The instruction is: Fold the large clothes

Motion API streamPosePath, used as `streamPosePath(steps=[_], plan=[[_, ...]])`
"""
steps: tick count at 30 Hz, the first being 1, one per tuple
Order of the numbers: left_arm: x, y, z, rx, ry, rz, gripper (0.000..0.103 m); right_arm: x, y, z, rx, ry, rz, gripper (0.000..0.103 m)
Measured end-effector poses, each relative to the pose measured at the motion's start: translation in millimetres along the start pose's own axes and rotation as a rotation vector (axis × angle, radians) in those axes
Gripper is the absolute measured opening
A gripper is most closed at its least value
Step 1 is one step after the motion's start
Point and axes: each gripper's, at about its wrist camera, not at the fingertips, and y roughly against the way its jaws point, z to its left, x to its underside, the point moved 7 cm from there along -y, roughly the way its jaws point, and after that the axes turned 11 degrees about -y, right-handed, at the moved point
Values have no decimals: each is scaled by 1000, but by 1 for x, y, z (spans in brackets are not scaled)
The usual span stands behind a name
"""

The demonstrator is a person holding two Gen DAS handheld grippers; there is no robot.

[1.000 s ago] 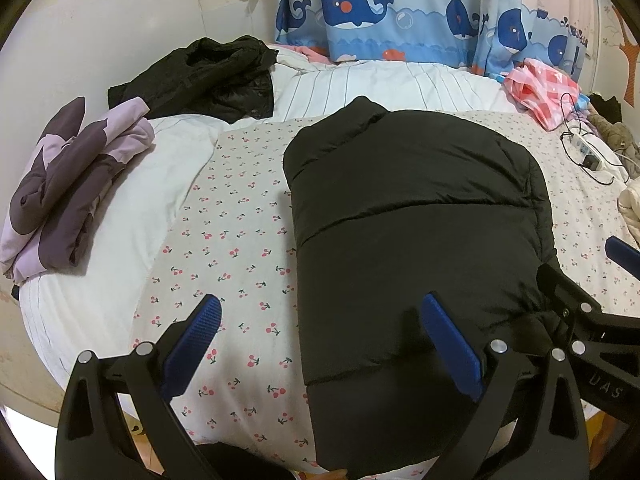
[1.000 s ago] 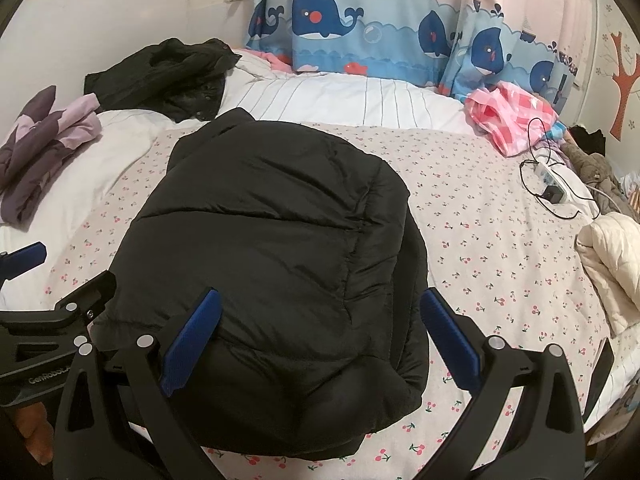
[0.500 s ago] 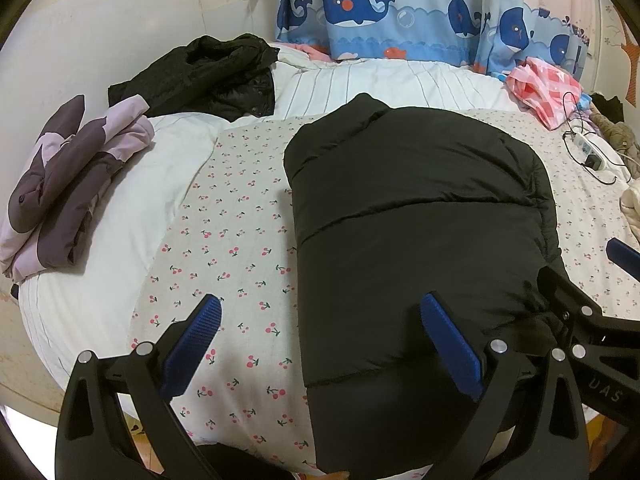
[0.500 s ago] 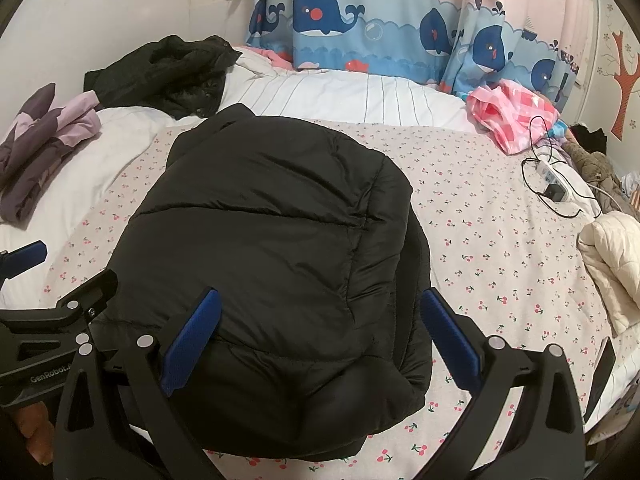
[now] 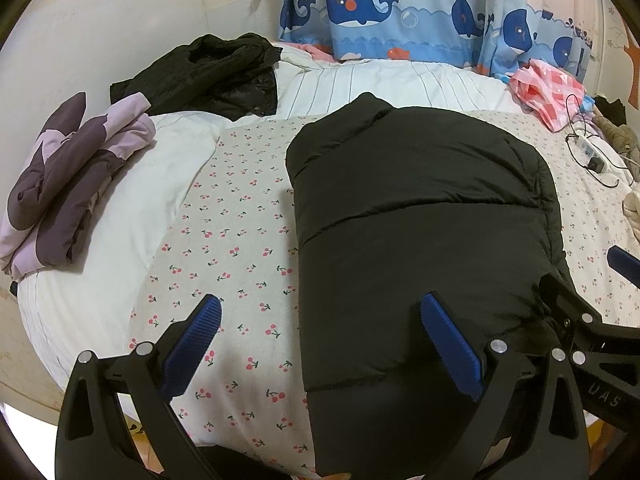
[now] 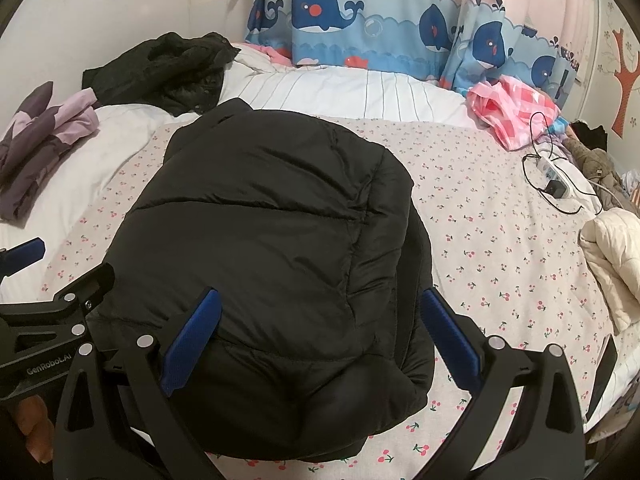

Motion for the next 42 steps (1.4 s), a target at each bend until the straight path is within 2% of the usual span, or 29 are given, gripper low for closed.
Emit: streamPosePath(steps=[42], plan=[[-1, -5, -4, 2, 11, -2, 96, 12, -6, -8, -11, -20, 32, 96]])
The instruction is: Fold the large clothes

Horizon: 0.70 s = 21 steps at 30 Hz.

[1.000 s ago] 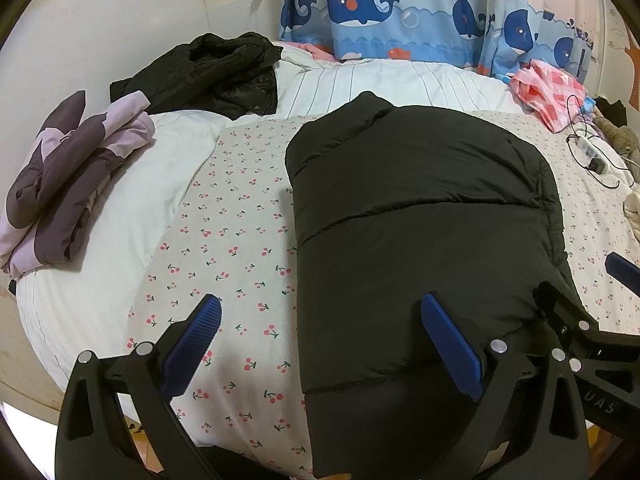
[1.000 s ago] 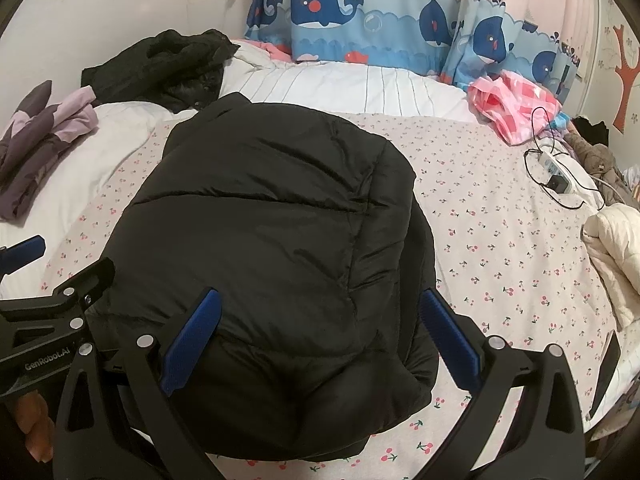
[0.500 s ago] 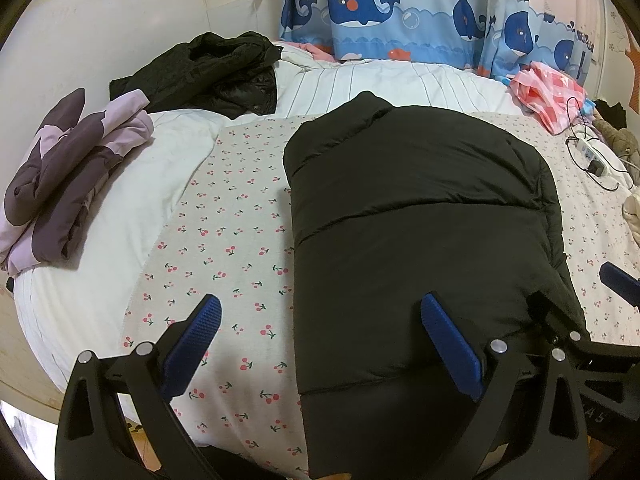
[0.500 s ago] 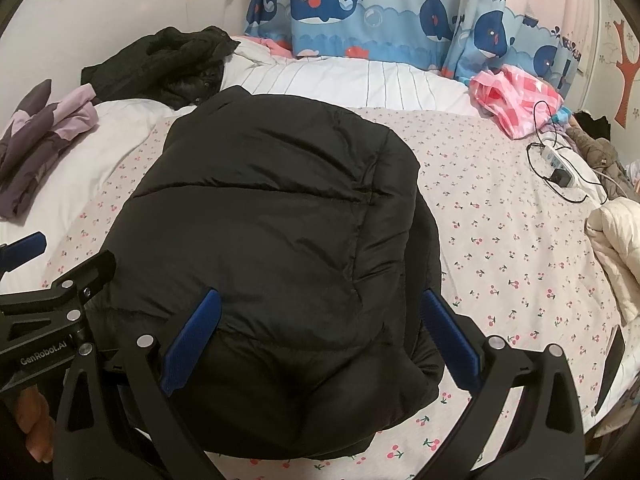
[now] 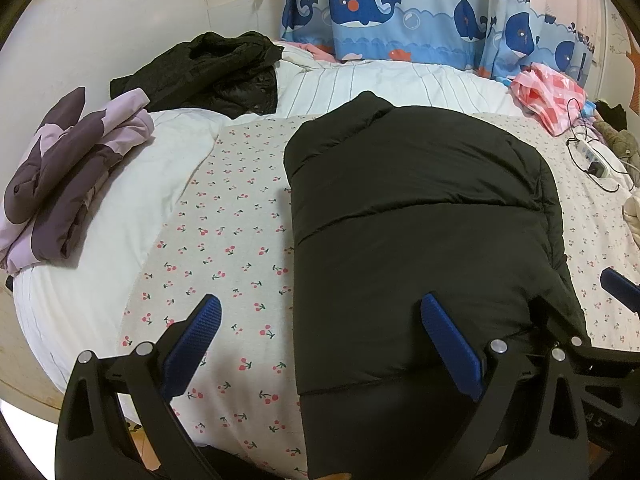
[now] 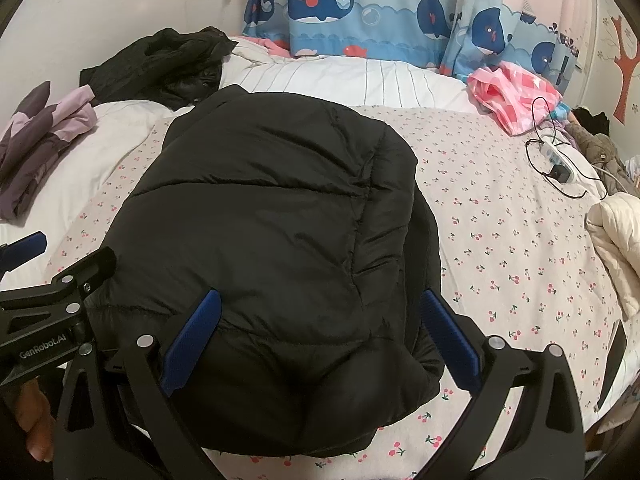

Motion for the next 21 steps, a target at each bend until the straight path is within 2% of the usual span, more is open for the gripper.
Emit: streamPosePath(steps=[9, 21], plan=[[3, 8, 0, -6, 1, -6, 96, 2, 13, -4, 6, -11, -11, 96], [4, 41, 2, -15, 6, -45, 96, 3, 43, -3, 5, -20, -37, 96]])
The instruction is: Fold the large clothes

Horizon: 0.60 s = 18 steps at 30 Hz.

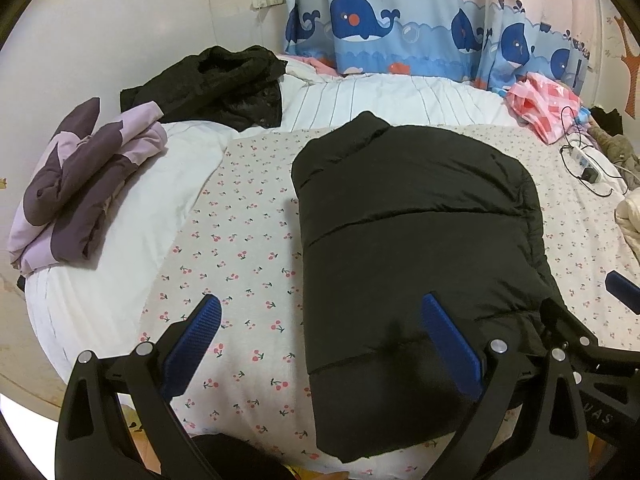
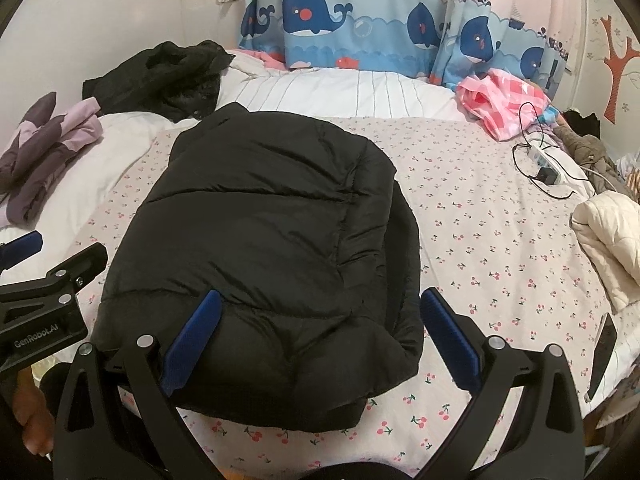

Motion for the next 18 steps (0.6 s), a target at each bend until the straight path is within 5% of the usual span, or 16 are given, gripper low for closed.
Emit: streamPosePath(steps=[8, 16, 18], plan=[[-2, 18, -1, 2, -4, -22, 96, 1, 19, -1, 3, -4, -20, 96], [6, 39, 8, 80, 64, -51, 96, 10, 44, 4, -13, -9, -29, 96], [8, 48, 14, 47, 63, -68, 96, 12, 51, 5, -16, -8, -33, 96]])
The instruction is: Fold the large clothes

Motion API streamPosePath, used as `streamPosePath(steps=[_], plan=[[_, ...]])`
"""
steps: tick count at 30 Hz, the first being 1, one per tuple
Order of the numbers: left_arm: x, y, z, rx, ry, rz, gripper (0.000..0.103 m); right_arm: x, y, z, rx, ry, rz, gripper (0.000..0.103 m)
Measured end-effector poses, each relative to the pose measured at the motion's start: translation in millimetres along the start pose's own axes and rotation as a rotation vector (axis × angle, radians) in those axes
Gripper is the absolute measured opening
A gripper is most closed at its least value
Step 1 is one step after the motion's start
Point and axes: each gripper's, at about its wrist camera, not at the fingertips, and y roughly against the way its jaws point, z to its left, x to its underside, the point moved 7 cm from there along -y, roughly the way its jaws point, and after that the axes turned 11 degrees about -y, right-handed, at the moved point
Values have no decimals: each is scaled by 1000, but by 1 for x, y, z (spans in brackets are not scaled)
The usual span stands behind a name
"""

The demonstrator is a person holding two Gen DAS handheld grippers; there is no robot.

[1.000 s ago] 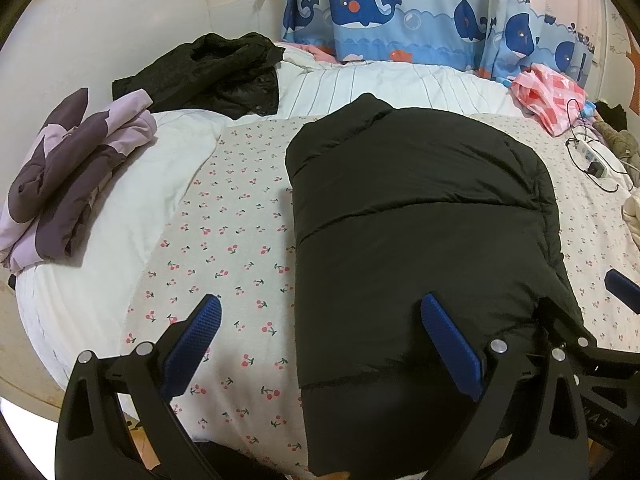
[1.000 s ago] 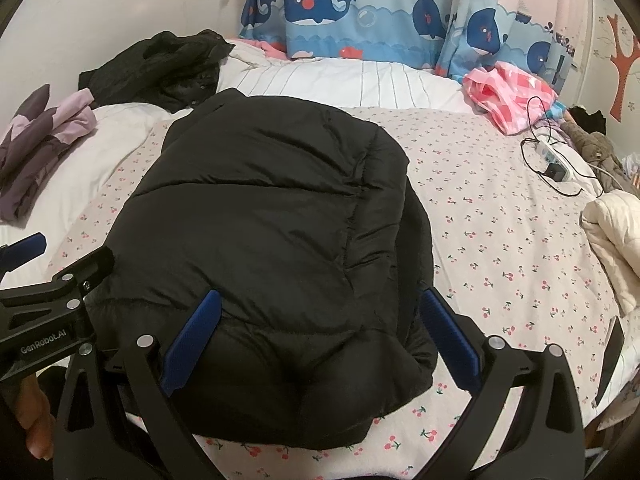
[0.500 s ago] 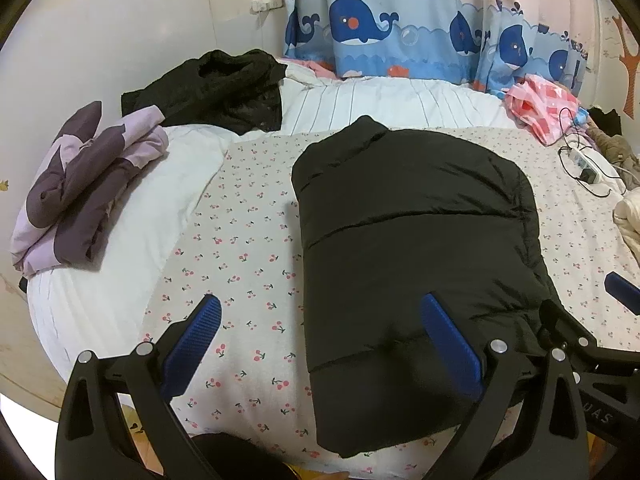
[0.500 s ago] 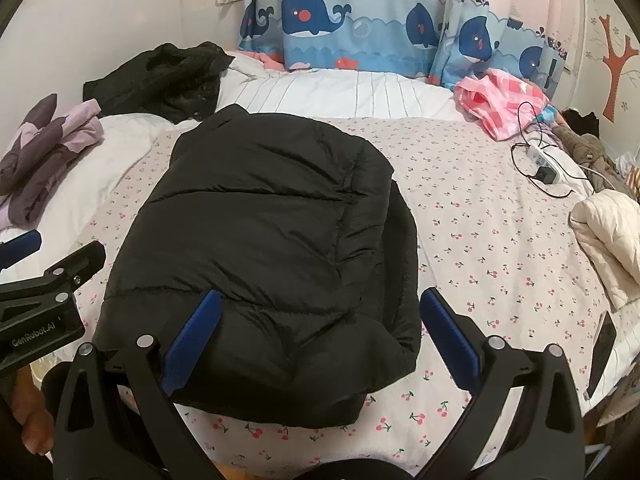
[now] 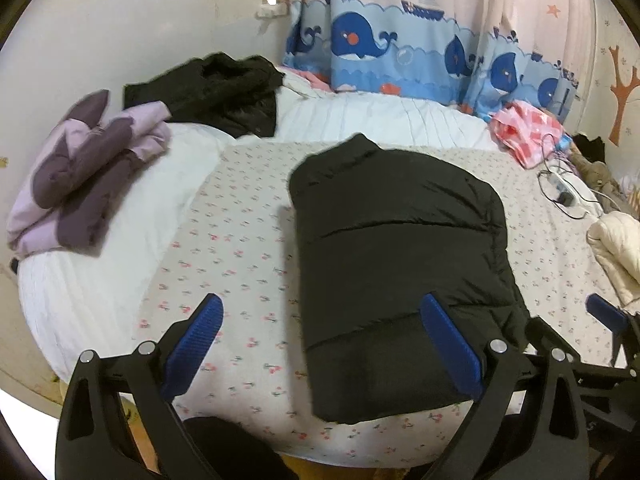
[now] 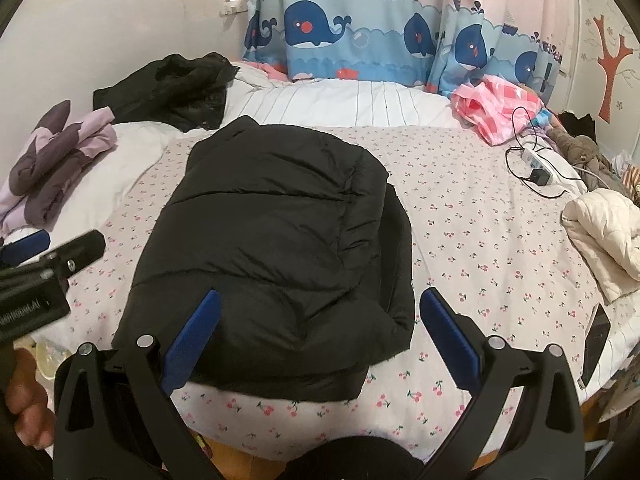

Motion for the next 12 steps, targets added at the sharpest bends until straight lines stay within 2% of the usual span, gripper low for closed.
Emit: streamPosePath(steps=[3, 12], plan=[[1, 10, 3, -55, -25, -4, 96, 1, 13, 2, 1, 2, -17, 96], [12, 32, 19, -43, 29, 11, 96, 3, 47, 14, 0, 19, -65, 96]])
